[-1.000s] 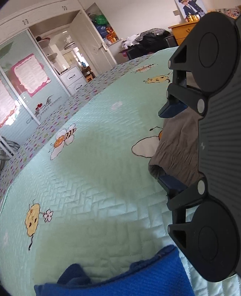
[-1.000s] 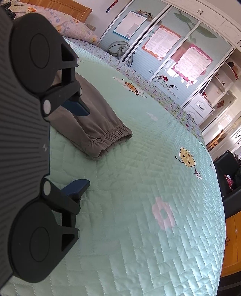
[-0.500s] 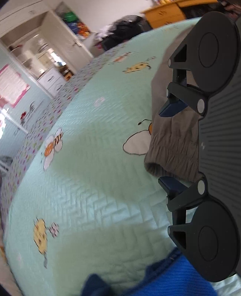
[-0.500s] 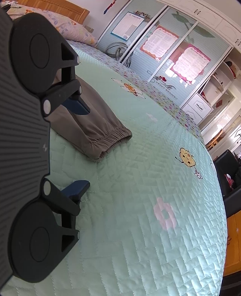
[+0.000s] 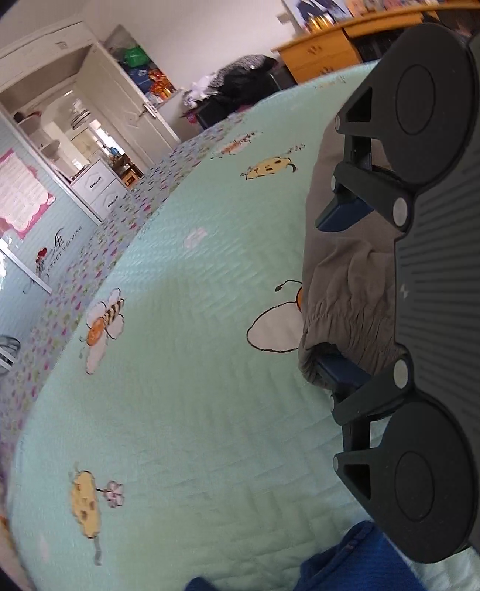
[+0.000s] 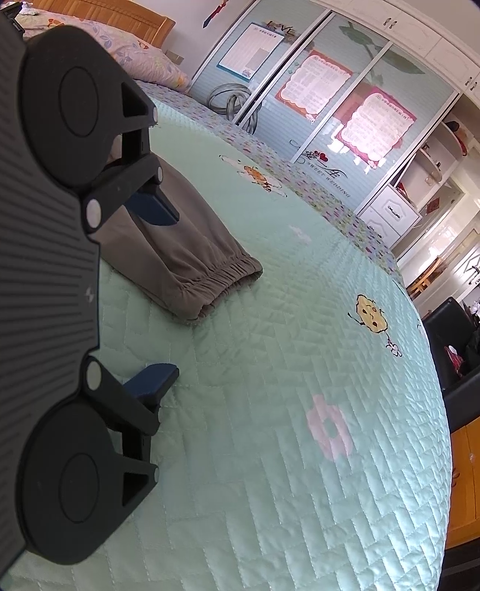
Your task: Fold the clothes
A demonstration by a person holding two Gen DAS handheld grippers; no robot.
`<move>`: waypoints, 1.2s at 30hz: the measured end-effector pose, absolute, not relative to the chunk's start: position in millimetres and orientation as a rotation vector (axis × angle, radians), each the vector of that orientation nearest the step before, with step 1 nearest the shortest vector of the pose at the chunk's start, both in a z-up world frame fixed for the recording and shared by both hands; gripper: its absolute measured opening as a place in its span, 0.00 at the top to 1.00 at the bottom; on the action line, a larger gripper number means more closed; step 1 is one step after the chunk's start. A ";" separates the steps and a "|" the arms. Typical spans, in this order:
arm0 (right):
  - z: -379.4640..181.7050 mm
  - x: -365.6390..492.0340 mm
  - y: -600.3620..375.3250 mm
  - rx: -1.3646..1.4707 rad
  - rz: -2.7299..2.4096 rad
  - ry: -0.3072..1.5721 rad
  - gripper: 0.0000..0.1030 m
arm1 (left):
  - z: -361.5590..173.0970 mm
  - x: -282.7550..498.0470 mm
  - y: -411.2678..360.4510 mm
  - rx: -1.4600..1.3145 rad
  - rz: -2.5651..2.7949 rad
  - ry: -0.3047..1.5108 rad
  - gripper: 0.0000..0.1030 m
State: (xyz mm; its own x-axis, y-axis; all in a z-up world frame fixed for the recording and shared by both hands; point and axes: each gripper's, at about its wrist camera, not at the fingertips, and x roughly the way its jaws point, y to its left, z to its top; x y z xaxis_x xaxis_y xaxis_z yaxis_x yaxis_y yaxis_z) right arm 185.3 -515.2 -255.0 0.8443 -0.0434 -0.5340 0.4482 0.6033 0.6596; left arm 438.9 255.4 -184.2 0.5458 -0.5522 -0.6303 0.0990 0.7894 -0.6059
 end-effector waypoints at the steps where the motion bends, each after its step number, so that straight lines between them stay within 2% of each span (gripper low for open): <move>1: -255.1 185.4 -514.6 0.885 -0.300 0.500 0.17 | -188.7 442.6 254.6 -0.569 -0.404 0.939 0.26; 4: -254.0 186.0 -511.6 0.874 -0.310 0.499 0.16 | -198.7 449.3 248.2 -0.585 -0.380 0.981 0.29; 6: -253.6 185.8 -511.6 0.873 -0.309 0.501 0.16 | -201.6 449.4 242.2 -0.547 -0.353 0.989 0.43; 7: -253.4 185.5 -512.1 0.874 -0.308 0.502 0.16 | -202.6 448.9 240.1 -0.527 -0.336 0.990 0.55; 8: -253.3 185.2 -512.5 0.874 -0.306 0.503 0.16 | -203.2 447.5 240.1 -0.522 -0.326 0.984 0.58; 16: -254.2 182.8 -511.2 0.879 -0.307 0.493 0.16 | -198.2 434.0 246.9 -0.576 -0.311 0.897 0.67; 18: -253.9 181.7 -511.4 0.886 -0.304 0.492 0.16 | -195.8 432.5 251.1 -0.612 -0.302 0.872 0.88; 28: -257.7 179.9 -521.8 0.975 -0.267 0.468 0.16 | -187.6 437.7 257.5 -0.669 -0.220 0.832 0.88; 33: -253.0 211.1 -516.8 0.832 -0.233 0.534 0.16 | -185.5 443.0 259.4 -0.687 -0.189 0.815 0.88; 34: -252.2 216.5 -514.8 0.802 -0.227 0.544 0.17 | -185.4 444.6 260.2 -0.687 -0.184 0.815 0.88; 36: -250.8 227.2 -511.0 0.743 -0.215 0.565 0.35 | -184.8 447.8 261.2 -0.688 -0.179 0.814 0.88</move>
